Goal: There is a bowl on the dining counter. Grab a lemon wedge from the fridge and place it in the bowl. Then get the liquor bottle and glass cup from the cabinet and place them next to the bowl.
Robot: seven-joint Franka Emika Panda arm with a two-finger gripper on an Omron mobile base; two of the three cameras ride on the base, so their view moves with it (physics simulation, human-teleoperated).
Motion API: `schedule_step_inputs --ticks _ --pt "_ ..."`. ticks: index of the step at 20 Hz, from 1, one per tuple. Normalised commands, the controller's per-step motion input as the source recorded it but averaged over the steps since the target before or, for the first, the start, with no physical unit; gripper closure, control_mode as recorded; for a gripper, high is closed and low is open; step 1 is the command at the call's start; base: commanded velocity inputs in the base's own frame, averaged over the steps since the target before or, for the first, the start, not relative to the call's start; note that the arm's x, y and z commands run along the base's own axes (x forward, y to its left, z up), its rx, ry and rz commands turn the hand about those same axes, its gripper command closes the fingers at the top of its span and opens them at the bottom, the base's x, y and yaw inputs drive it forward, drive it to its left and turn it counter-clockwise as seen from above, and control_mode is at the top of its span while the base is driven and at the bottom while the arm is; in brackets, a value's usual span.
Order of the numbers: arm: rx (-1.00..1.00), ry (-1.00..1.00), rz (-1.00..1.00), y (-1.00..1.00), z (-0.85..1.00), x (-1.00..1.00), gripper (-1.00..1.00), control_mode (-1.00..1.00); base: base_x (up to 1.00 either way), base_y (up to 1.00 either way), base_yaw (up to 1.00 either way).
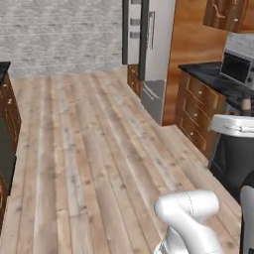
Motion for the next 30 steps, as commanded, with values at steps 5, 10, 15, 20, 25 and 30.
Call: schedule_step_inputs --ticks 5,10,15,20,25,30 --pt "0.0 0.0 0.0 0.0 0.0 0.0 1.0 1.0 1.0 0.69 0.18" --pt "0.0 0.0 0.0 0.0 0.0 0.0 1.0 1.0 1.0 0.34 0.18" --pt "0.0 0.0 0.0 0.0 0.0 0.0 1.0 1.0 1.0 0.15 0.15" --pt "0.0 0.0 0.0 0.0 0.0 0.0 1.0 1.0 1.0 0.16 0.14" --pt "0.0 0.0 0.0 0.0 0.0 0.0 1.0 1.0 1.0 0.17 0.15" --pt "0.0 0.0 0.0 0.0 0.0 0.0 1.0 1.0 1.0 0.11 0.15"
